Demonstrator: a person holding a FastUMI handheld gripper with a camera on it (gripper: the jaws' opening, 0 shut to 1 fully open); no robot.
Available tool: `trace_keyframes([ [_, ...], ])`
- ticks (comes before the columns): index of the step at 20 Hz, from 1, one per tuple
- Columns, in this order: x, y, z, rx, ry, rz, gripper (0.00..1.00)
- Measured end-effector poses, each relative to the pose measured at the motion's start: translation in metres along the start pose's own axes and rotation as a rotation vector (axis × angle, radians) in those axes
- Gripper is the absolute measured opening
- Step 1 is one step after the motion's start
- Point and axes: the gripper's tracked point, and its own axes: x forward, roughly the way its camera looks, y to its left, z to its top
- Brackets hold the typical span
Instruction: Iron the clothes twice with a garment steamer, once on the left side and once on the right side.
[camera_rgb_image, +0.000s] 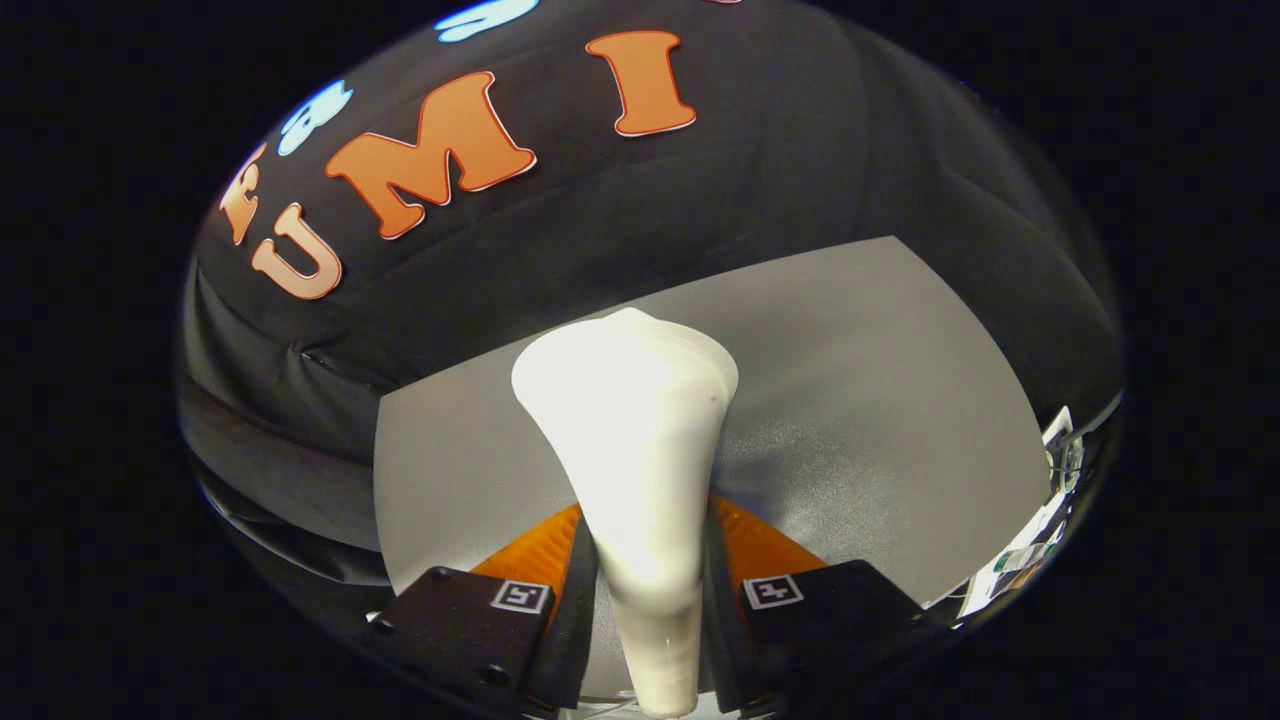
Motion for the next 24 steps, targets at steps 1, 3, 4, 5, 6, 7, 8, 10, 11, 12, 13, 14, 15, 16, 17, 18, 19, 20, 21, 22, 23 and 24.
trace_keyframes([
  [1, 0.0, -0.002, 0.001, 0.008, -0.025, 0.003, 0.56],
  [3, -0.01, -0.01, 0.005, 0.045, -0.093, -0.004, 0.53],
  [4, -0.02, -0.012, 0.01, 0.067, -0.145, -0.001, 0.53],
  [5, -0.031, -0.012, 0.014, 0.085, -0.203, -0.001, 0.53],
  [6, -0.049, -0.012, 0.018, 0.102, -0.266, -0.007, 0.53],
  [7, -0.071, -0.014, 0.019, 0.111, -0.33, -0.017, 0.53],
  [8, -0.094, -0.013, 0.016, 0.118, -0.381, -0.025, 0.52],
  [10, -0.136, -0.004, -0.004, 0.155, -0.449, -0.028, 0.52],
  [11, -0.152, 0.006, -0.015, 0.181, -0.484, -0.014, 0.52],
  [12, -0.163, 0.011, -0.028, 0.2, -0.504, -0.01, 0.52],
  [13, -0.174, 0.014, -0.044, 0.22, -0.519, -0.012, 0.52],
  [14, -0.185, 0.019, -0.059, 0.231, -0.535, -0.018, 0.52],
  [15, -0.195, 0.02, -0.07, 0.237, -0.555, -0.034, 0.52],
  [16, -0.206, 0.021, -0.082, 0.235, -0.568, -0.057, 0.52],
  [17, -0.218, 0.025, -0.094, 0.236, -0.584, -0.076, 0.52],
  [18, -0.229, 0.032, -0.104, 0.237, -0.602, -0.082, 0.52],
  [19, -0.243, 0.042, -0.113, 0.239, -0.619, -0.082, 0.52],
  [20, -0.257, 0.051, -0.122, 0.24, -0.636, -0.08, 0.52],
  [21, -0.269, 0.061, -0.129, 0.237, -0.652, -0.079, 0.52],
  [22, -0.281, 0.072, -0.137, 0.229, -0.67, -0.081, 0.52],
  [23, -0.291, 0.082, -0.143, 0.215, -0.685, -0.085, 0.52],
  [24, -0.301, 0.093, -0.148, 0.2, -0.699, -0.089, 0.52],
])
